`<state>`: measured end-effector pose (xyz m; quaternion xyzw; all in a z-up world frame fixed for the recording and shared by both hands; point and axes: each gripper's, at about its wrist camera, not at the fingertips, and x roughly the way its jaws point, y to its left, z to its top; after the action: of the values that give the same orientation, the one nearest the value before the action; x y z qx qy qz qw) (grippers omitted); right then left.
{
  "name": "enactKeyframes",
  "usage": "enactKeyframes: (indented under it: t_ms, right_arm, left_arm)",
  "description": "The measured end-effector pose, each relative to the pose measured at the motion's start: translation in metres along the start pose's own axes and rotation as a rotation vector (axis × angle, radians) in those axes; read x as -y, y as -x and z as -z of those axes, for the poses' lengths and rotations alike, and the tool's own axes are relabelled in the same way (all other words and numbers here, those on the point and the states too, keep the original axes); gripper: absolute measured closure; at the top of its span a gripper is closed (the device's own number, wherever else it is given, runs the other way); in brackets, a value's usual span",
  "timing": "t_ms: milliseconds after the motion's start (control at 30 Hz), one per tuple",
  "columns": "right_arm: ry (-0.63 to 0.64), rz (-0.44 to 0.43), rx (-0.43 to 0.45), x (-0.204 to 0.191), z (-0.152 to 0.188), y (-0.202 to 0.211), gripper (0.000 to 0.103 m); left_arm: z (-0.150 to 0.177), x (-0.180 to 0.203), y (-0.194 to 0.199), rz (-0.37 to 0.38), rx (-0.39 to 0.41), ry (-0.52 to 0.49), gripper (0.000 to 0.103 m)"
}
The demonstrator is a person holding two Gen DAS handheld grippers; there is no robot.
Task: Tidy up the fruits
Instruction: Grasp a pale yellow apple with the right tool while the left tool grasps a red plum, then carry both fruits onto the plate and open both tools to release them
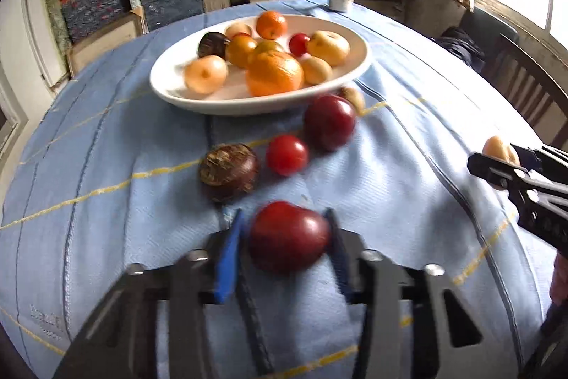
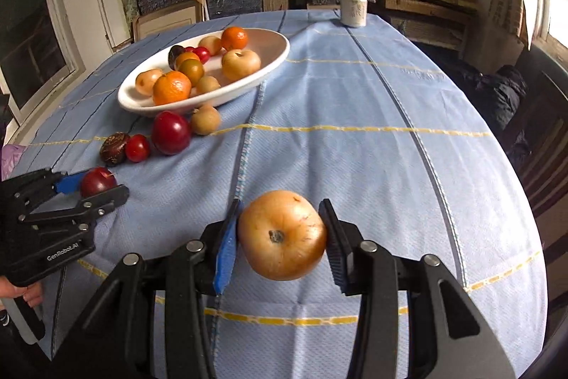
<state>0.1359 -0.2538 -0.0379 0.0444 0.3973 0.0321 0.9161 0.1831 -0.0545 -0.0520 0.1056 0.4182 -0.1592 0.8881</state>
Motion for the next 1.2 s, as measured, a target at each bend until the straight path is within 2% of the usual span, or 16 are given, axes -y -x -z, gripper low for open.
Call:
enactKeyframes:
  t_ms: [100, 233, 333, 467, 633, 767, 900, 967, 1100, 1200]
  right_arm:
    - [0.003, 0.005, 0.013, 0.008, 0.001, 0.005, 0.06]
    - [-0.007, 0.009, 0.029, 0.013, -0.001, 0.011, 0.06]
    - [-0.007, -0.002, 0.039, 0.013, -0.007, 0.013, 0.06]
    - [0.015, -0.023, 0.062, 0.004, -0.031, 0.013, 0.06]
    - [0.102, -0.064, 0.118, -0.025, -0.083, 0.005, 0.06]
    - [0.184, -0.118, 0.164, -0.055, -0.128, -0.017, 0.06]
    - [0.169, -0.173, 0.164, -0.069, -0.161, -0.057, 0.06]
    - [0.151, -0.204, 0.158, -0.07, -0.174, -0.077, 0.06]
    - [0.163, -0.162, 0.175, -0.075, -0.188, -0.102, 0.06]
    - [0.111, -0.189, 0.15, -0.069, -0.191, -0.115, 0.06]
  left_arm:
    - [0.002, -0.002, 0.005, 0.021, -0.026, 0.028, 0.063]
    - [0.004, -0.009, 0.019, 0.052, 0.007, 0.08, 0.063]
    - [-0.003, -0.011, 0.029, 0.074, 0.031, 0.062, 0.063]
    - [-0.031, -0.024, 0.037, 0.075, 0.071, 0.053, 0.063]
    - [-0.079, -0.045, 0.03, 0.005, 0.115, 0.048, 0.063]
    - [-0.117, -0.068, 0.006, -0.038, 0.155, 0.095, 0.063]
    - [-0.143, -0.087, -0.029, -0.088, 0.155, 0.125, 0.063]
    - [-0.152, -0.094, -0.042, -0.075, 0.149, 0.133, 0.063]
    - [-0.159, -0.109, -0.058, -0.064, 0.134, 0.177, 0.063]
    - [-0.163, -0.118, -0.07, -0.049, 0.109, 0.189, 0.063]
